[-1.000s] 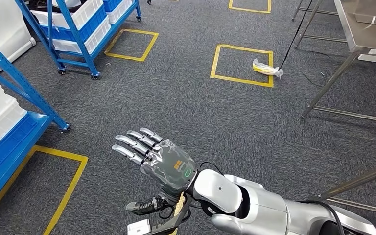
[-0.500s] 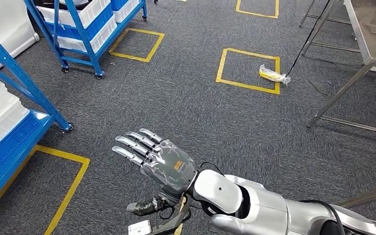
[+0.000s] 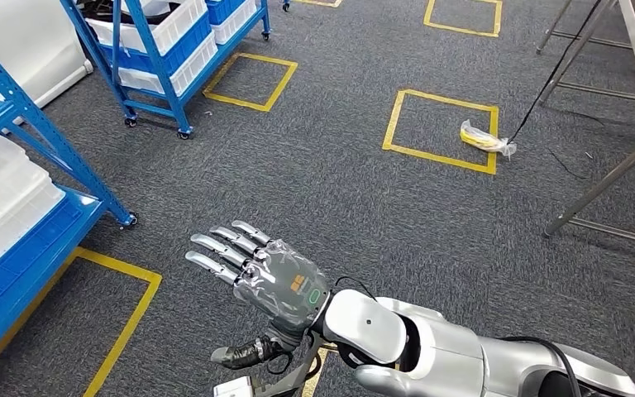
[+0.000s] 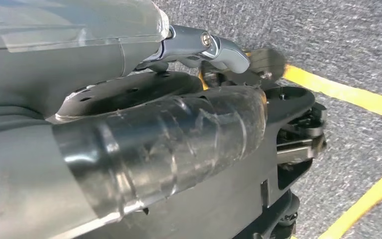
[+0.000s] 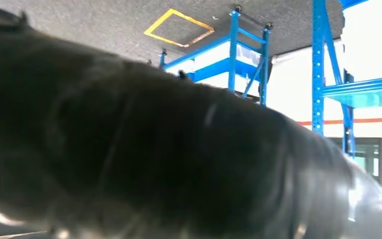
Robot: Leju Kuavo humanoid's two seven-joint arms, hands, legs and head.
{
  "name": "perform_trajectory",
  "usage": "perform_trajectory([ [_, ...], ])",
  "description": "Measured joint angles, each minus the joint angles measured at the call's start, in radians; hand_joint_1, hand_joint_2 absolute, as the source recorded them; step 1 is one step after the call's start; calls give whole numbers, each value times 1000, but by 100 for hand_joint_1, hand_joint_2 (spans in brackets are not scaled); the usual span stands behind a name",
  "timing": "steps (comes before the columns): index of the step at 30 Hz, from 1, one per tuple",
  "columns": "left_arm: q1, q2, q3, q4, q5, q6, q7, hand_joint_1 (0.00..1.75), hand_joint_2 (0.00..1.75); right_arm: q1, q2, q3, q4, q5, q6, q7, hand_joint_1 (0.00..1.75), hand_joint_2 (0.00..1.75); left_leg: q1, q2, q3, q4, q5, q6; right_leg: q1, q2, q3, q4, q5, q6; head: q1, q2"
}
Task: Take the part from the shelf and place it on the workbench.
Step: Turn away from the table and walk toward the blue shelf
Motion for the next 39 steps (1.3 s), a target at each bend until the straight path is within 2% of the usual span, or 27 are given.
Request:
perform_trajectory([
  [1,2,0,0,0,0,1,1,0,0,0,0,2,3,0,-3,-3,0,175,-4,18,17,-59,39,3,1,-8,14,1,-11,3,0,0],
  [3,4,0,0,0,-1,2,3,0,0,-1,-1,5,7,0,-6,-5,0,175,-13,50,39,-137,71,17,6,-24,27,3,-30,13,0,0],
  [4,5,0,0,0,-1,3,4,0,0,-1,-1,7,8,1,-6,-5,0,175,-17,54,39,-145,66,25,8,-31,30,7,-35,19,1,0],
  [6,5,-1,0,0,-1,3,3,0,0,-2,-1,11,8,3,-5,-2,0,175,-15,34,47,-154,73,40,8,-36,34,18,-46,30,1,0],
  [7,4,-2,0,0,-1,3,3,0,0,-3,-1,12,7,4,-4,-1,0,175,-12,22,54,-156,71,44,5,-21,30,37,-51,35,1,0],
  [8,3,-2,0,0,-1,3,3,0,0,-5,-1,13,6,5,-4,1,0,175,-10,12,62,-158,69,49,1,-2,14,70,-62,41,1,0],
  [10,2,-3,0,0,0,2,3,0,0,-5,-1,16,6,7,-3,4,0,175,-7,-7,72,-160,62,55,-9,33,-55,183,-101,52,2,0],
  [12,2,-4,0,0,1,2,3,0,0,-3,-2,19,7,7,-4,7,0,175,-6,-30,82,-160,52,57,-16,39,-135,283,-138,61,1,0],
  [13,2,-5,0,0,1,2,2,0,0,-2,-3,21,8,7,-5,7,0,175,-5,-43,91,-159,45,56,-18,40,-158,295,-135,64,1,0],
  [14,2,-6,0,0,2,2,2,0,0,-1,-3,21,10,8,-7,6,0,175,-5,-56,102,-159,38,54,-20,42,-165,273,-111,64,1,0],
  [16,3,-8,0,0,2,2,1,0,0,-1,-7,21,14,8,-10,4,0,175,-2,-81,122,-158,21,48,-24,70,-145,158,-10,62,2,0],
  [18,2,-9,0,0,3,2,1,0,0,-1,-12,23,19,9,-13,0,0,175,2,-105,128,-158,9,37,-23,110,-126,64,54,55,2,0],
  [19,1,-9,0,-1,3,2,1,0,0,-1,-15,25,21,10,-14,-1,0,175,5,-115,127,-157,7,31,-21,119,-122,45,61,49,2,0],
  [21,0,-8,0,-1,4,2,1,0,0,-2,-15,27,21,13,-13,1,0,175,7,-126,129,-157,5,18,-18,101,-108,34,57,37,3,0],
  [23,1,-7,0,-1,5,2,2,0,0,-3,-13,28,19,18,-11,5,0,175,3,-91,122,-128,-10,9,-20,78,-83,17,54,26,2,0],
  [24,0,-6,0,-1,5,2,3,0,0,-4,-12,28,19,19,-10,5,0,175,1,-65,100,-86,-28,5,-21,67,-71,10,50,21,2,0],
  [26,-2,-5,0,-1,5,3,3,0,0,-3,-12,30,20,20,-9,6,0,175,-2,-27,25,39,-75,-1,-16,41,-55,6,39,12,1,0],
  [27,-4,-5,0,-1,5,3,1,0,0,-2,-12,32,21,20,-10,5,0,175,-3,-21,-11,91,-91,-4,-14,27,-49,7,33,10,1,0],
  [28,-5,-4,0,-1,5,3,0,0,0,-1,-13,33,23,20,-10,3,0,175,-3,-18,-33,115,-89,-5,-13,15,-42,7,25,9,1,0],
  [29,-5,-4,0,-1,5,3,0,0,0,-1,-13,34,25,20,-11,1,0,175,-3,-14,-37,101,-65,-5,-12,3,-34,8,18,10,2,0],
  [31,-2,-2,0,-1,5,3,1,0,0,-1,-13,35,28,20,-13,-2,0,175,-3,9,1,-15,23,-2,-11,-18,-14,10,1,12,2,0],
  [32,1,0,0,-1,5,3,3,0,0,-1,-13,35,30,20,-13,-3,0,175,-7,34,21,-76,49,0,-9,-27,-7,12,-6,15,2,0],
  [34,5,1,0,0,4,3,4,0,0,0,-14,35,31,20,-14,-4,0,175,-15,70,39,-142,68,15,-1,-44,-3,17,-20,24,2,0],
  [35,7,1,0,0,4,3,4,0,0,0,-15,35,32,20,-15,-4,0,175,-19,72,38,-146,63,21,3,-54,-3,18,-25,28,2,0],
  [36,8,1,0,0,4,3,3,0,0,-1,-16,35,33,20,-16,-4,0,175,-17,59,40,-149,70,29,5,-64,-1,19,-32,33,2,0],
  [37,8,0,0,0,4,3,2,0,0,-1,-17,34,33,20,-16,-4,0,175,-14,46,43,-151,74,33,3,-60,1,24,-40,38,2,0],
  [39,5,-1,0,0,4,3,2,0,0,-3,-18,34,33,20,-18,-4,0,175,-8,23,52,-156,73,40,-5,-15,-18,80,-74,51,2,0],
])
